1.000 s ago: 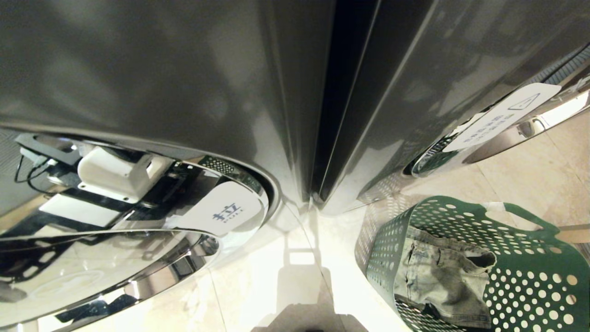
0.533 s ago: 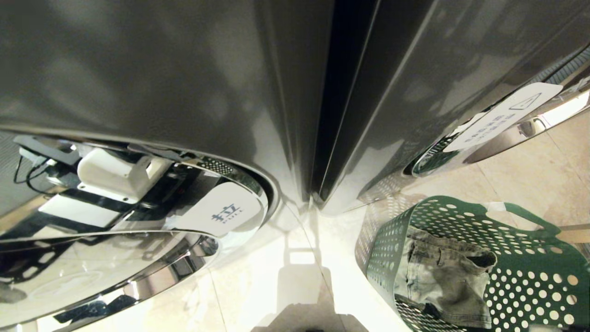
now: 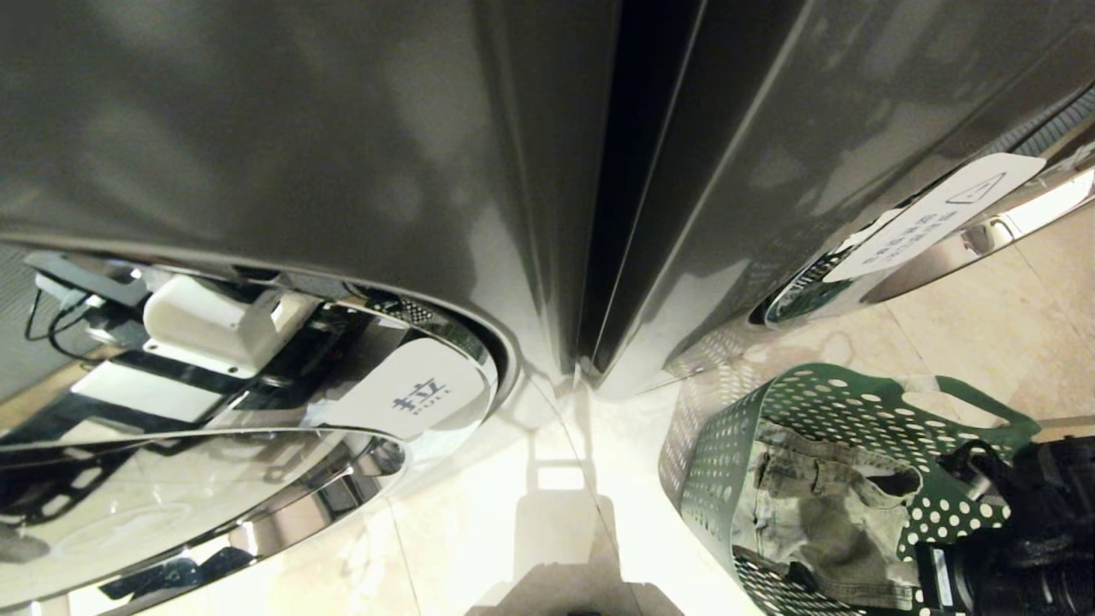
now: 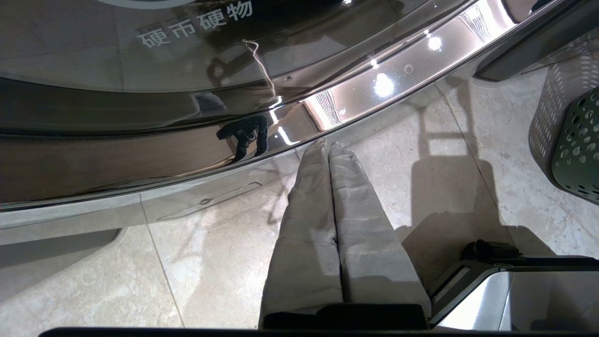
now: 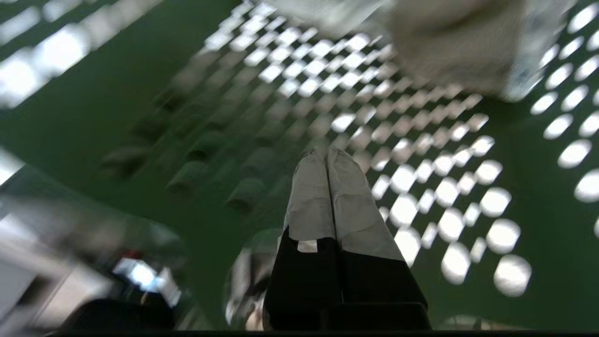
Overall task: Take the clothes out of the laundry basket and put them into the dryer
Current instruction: Take the clothes out of the basket
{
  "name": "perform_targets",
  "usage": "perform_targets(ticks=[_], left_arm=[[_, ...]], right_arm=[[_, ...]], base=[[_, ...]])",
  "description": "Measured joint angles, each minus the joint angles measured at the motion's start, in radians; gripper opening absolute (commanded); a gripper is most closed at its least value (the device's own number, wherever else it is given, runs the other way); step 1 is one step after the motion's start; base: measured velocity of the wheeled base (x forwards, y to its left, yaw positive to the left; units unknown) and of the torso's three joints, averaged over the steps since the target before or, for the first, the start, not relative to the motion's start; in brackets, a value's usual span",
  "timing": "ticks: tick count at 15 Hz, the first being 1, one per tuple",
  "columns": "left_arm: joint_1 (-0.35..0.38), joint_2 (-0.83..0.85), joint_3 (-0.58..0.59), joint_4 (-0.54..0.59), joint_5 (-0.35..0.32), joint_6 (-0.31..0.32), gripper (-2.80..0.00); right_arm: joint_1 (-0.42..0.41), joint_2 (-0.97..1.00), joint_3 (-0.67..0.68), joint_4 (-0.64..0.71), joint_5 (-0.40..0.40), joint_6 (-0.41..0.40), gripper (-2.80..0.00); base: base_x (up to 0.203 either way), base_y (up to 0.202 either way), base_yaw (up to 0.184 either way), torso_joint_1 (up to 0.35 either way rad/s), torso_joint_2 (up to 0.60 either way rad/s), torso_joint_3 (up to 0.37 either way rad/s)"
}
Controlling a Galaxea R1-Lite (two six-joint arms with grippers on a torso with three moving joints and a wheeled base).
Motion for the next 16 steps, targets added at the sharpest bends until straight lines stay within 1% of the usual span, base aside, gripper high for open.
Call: perform_targets(ticks=[2,3,4,6,7,8,12,13,14,15,16], left_arm=[[0.000,0.000,0.000,0.000,0.000,0.000,-2.80],[0.000,0.000,0.000,0.000,0.000,0.000,-2.80],[0.000,0.000,0.000,0.000,0.000,0.000,-2.80],[0.000,0.000,0.000,0.000,0.000,0.000,-2.80],[0.000,0.000,0.000,0.000,0.000,0.000,-2.80],[0.000,0.000,0.000,0.000,0.000,0.000,-2.80],[0.000,0.000,0.000,0.000,0.000,0.000,-2.80],[0.000,0.000,0.000,0.000,0.000,0.000,-2.80],[0.000,0.000,0.000,0.000,0.000,0.000,-2.80],[0.000,0.000,0.000,0.000,0.000,0.000,-2.80],[0.000,0.000,0.000,0.000,0.000,0.000,-2.80]], right_arm=[[-0.004,0.129,0.010,-0.153,-0.040,-0.007,-2.80],[-0.004,0.186,0.012,-0.230,-0.049,-0.025,-2.80],[-0.004,0.237,0.013,-0.290,-0.053,-0.055,-2.80],[-0.003,0.337,0.016,-0.378,-0.055,-0.169,-2.80],[-0.003,0.380,0.016,-0.401,-0.054,-0.212,-2.80],[-0.002,0.425,0.012,-0.421,-0.054,-0.234,0.00],[0.010,0.613,-0.044,-0.576,-0.054,-0.262,0.00],[0.018,0.655,-0.057,-0.616,-0.052,-0.287,0.00],[0.024,0.696,-0.074,-0.653,-0.044,-0.328,0.00],[0.028,0.731,-0.095,-0.673,-0.026,-0.372,0.00],[0.030,0.763,-0.121,-0.677,-0.011,-0.398,0.00]], base=[[0.000,0.000,0.000,0.000,0.00,0.000],[0.000,0.000,0.000,0.000,0.00,0.000],[0.000,0.000,0.000,0.000,0.00,0.000],[0.000,0.000,0.000,0.000,0.00,0.000],[0.000,0.000,0.000,0.000,0.00,0.000],[0.000,0.000,0.000,0.000,0.00,0.000],[0.000,0.000,0.000,0.000,0.00,0.000],[0.000,0.000,0.000,0.000,0.00,0.000],[0.000,0.000,0.000,0.000,0.00,0.000],[0.000,0.000,0.000,0.000,0.00,0.000],[0.000,0.000,0.000,0.000,0.00,0.000]])
